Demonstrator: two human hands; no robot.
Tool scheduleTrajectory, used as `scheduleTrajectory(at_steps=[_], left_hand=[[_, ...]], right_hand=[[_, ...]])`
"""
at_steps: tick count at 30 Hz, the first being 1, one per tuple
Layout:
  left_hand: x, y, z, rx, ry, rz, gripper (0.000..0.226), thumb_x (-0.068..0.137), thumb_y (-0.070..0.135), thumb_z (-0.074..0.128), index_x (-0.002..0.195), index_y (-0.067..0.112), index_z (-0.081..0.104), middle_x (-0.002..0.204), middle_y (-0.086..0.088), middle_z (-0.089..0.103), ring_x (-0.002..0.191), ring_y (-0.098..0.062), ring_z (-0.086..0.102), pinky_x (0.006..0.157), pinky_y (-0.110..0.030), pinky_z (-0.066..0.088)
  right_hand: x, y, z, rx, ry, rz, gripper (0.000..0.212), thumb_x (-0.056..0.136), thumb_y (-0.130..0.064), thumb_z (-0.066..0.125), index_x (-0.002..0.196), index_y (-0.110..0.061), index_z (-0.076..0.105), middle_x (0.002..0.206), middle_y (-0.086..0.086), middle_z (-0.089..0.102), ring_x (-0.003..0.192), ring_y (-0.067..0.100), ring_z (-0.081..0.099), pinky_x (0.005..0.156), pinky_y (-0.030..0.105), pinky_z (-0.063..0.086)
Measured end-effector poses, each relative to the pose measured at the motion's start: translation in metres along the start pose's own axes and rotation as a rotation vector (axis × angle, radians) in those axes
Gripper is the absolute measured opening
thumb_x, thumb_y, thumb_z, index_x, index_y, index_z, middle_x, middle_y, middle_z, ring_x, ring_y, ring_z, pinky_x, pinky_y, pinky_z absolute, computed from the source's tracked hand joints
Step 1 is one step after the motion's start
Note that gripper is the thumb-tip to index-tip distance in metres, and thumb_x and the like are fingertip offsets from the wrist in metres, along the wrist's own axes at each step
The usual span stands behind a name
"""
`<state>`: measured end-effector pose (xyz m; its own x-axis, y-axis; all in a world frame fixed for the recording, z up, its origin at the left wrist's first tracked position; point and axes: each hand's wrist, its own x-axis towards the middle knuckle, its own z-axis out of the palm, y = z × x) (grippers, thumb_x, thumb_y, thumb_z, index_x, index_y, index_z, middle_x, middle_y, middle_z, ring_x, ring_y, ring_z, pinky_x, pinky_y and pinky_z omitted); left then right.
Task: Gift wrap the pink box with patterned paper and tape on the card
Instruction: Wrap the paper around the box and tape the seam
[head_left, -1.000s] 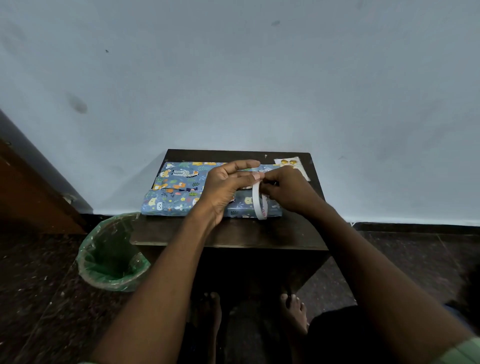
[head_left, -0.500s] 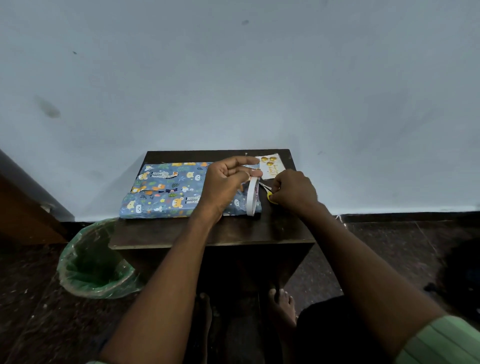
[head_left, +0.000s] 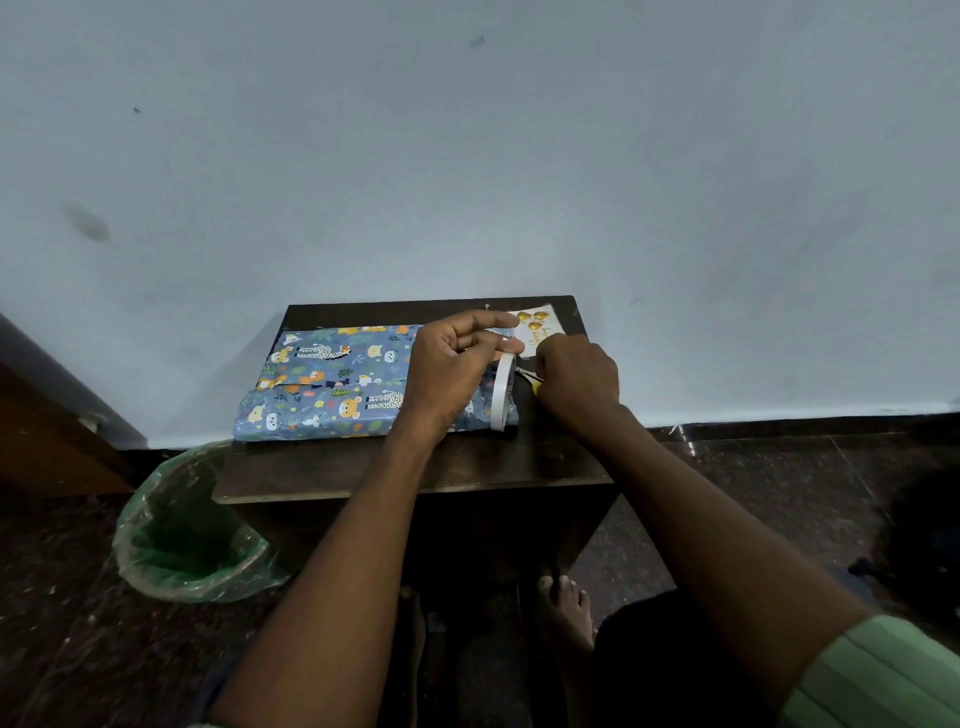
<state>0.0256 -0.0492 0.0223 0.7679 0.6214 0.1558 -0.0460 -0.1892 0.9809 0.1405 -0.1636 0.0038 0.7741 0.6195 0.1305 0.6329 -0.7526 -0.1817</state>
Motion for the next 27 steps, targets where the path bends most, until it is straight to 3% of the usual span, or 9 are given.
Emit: scheduleTrajectory(at_steps=[4,6,8,11,13,17,21,25,27], left_hand=[[0.001,-0.001,-0.003,0.04,0.007,0.029,0.038,0.092,-0.007,0.052,0.107,0.013,0.081,0.088,-0.004,0.083,0.098,-0.025,0.08,0.097,-0.054,0.06],[0.002,-0.002,-0.005,0.053,0.003,0.039,0.039,0.091,-0.005,0.052,0.107,0.015,0.081,0.089,-0.003,0.083,0.098,-0.031,0.079,0.093,-0.056,0.058],[0.003,-0.002,-0.006,0.054,0.003,0.037,0.041,0.092,-0.01,0.051,0.107,0.014,0.081,0.089,-0.003,0.083,0.097,-0.022,0.08,0.09,-0.049,0.061],[0.004,-0.003,-0.007,0.062,0.003,0.043,0.039,0.089,-0.005,0.052,0.105,0.017,0.081,0.089,-0.002,0.083,0.096,-0.022,0.08,0.089,-0.054,0.06],[0.005,-0.004,-0.008,0.066,0.011,0.046,0.039,0.085,0.001,0.052,0.105,0.019,0.081,0.089,-0.001,0.083,0.096,-0.026,0.08,0.089,-0.062,0.058],[0.006,-0.007,-0.01,0.074,0.018,0.048,0.038,0.091,0.0,0.054,0.108,0.021,0.08,0.09,0.0,0.083,0.096,-0.025,0.08,0.09,-0.067,0.058],[0.007,-0.006,-0.008,0.091,0.001,0.059,0.046,0.084,-0.004,0.052,0.11,0.022,0.079,0.093,0.005,0.083,0.096,-0.041,0.076,0.079,-0.062,0.059],[0.009,-0.007,-0.007,0.092,-0.008,0.066,0.049,0.085,-0.011,0.052,0.112,0.019,0.079,0.092,0.006,0.083,0.093,-0.035,0.077,0.066,-0.034,0.05],[0.01,-0.008,-0.007,0.094,-0.018,0.074,0.049,0.085,-0.011,0.052,0.112,0.02,0.079,0.092,0.006,0.083,0.09,-0.043,0.074,0.061,-0.029,0.047]], right_hand=[[0.0,0.008,-0.013,0.004,-0.014,0.055,0.033,0.096,-0.017,0.062,0.129,-0.012,0.061,0.125,0.013,0.064,0.122,0.035,0.05,0.082,0.041,0.045],[0.005,0.018,-0.024,0.115,0.008,0.094,0.039,0.093,-0.012,0.063,0.13,-0.021,0.066,0.13,0.011,0.063,0.122,0.036,0.054,0.089,0.039,0.047],[0.01,0.026,-0.036,0.293,-0.007,0.093,0.041,0.089,-0.003,0.061,0.118,-0.029,0.075,0.128,0.006,0.066,0.115,0.034,0.063,0.088,0.034,0.048],[0.01,0.036,-0.05,0.61,-0.115,0.029,0.042,0.092,0.007,0.051,0.1,-0.022,0.08,0.102,0.015,0.07,0.088,0.034,0.075,0.082,0.045,0.064],[0.01,0.042,-0.055,0.674,-0.156,-0.013,0.043,0.089,0.013,0.054,0.1,-0.018,0.08,0.086,0.023,0.065,0.085,0.036,0.074,0.074,0.045,0.066],[0.012,0.048,-0.056,0.668,-0.262,-0.073,0.039,0.089,0.011,0.062,0.102,-0.021,0.081,0.059,-0.009,0.059,0.075,0.026,0.071,0.079,0.048,0.065],[0.009,0.041,-0.064,0.655,-0.339,-0.112,0.038,0.082,0.007,0.071,0.103,-0.023,0.082,0.089,0.019,0.073,0.07,0.017,0.061,0.072,0.036,0.058],[0.009,0.037,-0.069,0.597,-0.337,-0.12,0.035,0.08,-0.002,0.079,0.105,-0.027,0.082,0.098,0.016,0.073,0.067,0.013,0.053,0.066,0.028,0.046],[0.009,0.035,-0.069,0.585,-0.331,-0.121,0.036,0.08,-0.003,0.079,0.107,-0.026,0.082,0.099,0.014,0.073,0.066,0.011,0.052,0.064,0.026,0.046]])
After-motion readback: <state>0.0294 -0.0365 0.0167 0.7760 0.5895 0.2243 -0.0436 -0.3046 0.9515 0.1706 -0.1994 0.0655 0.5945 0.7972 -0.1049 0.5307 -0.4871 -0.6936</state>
